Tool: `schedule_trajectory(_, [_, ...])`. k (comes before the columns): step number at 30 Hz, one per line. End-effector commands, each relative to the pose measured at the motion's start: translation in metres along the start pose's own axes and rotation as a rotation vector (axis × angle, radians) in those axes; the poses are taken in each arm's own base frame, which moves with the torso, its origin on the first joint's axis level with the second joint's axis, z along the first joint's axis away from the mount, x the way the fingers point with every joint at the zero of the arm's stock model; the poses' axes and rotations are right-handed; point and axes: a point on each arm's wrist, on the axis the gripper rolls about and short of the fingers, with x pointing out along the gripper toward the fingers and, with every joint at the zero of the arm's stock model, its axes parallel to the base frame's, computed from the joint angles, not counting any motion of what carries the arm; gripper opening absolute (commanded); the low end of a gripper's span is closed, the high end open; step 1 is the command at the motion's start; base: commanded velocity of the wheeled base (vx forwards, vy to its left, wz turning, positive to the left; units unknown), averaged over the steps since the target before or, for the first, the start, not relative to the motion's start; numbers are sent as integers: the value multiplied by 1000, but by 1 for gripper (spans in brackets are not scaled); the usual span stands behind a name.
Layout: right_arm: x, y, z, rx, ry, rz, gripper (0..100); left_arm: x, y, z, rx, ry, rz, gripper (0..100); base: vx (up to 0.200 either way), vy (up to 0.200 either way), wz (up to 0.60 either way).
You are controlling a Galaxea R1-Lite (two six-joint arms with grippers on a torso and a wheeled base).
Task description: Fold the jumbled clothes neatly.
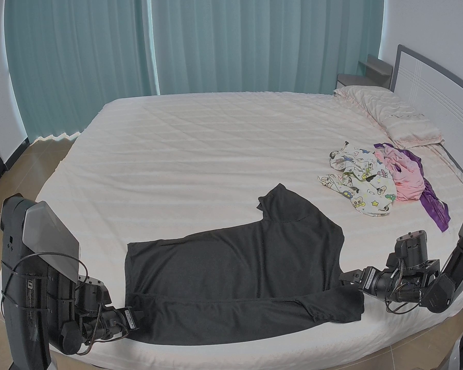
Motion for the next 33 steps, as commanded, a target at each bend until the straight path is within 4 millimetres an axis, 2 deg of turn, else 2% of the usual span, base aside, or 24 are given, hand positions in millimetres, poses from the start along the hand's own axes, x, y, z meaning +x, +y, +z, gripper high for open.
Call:
schedule_trajectory(1, [0, 0, 0, 0, -1, 2, 100, 0, 4, -6, -1, 17, 54, 0, 0, 0, 0])
schedule_trajectory(7, [0, 0, 0, 0, 0, 1, 100, -2, 8, -10, 26, 52, 127, 0, 0, 0, 0])
schedule_trajectory(18, [1, 0, 0, 0, 2, -1, 100, -8, 7, -11, 39, 79, 139, 0, 0, 0, 0])
schedule_trajectory(19, [0, 0, 0, 0, 1, 0, 100, -7, 7, -10, 39, 74, 137, 100, 0, 0, 0])
schedule_trajectory(25, [0, 0, 0, 0, 1, 0, 100, -10, 6, -6, 33, 56, 127, 100, 0, 0, 0])
schedule_trajectory(33, [1, 0, -1, -4, 4, -1, 100, -30, -7, 19, -22, -61, -25, 100, 0, 0, 0])
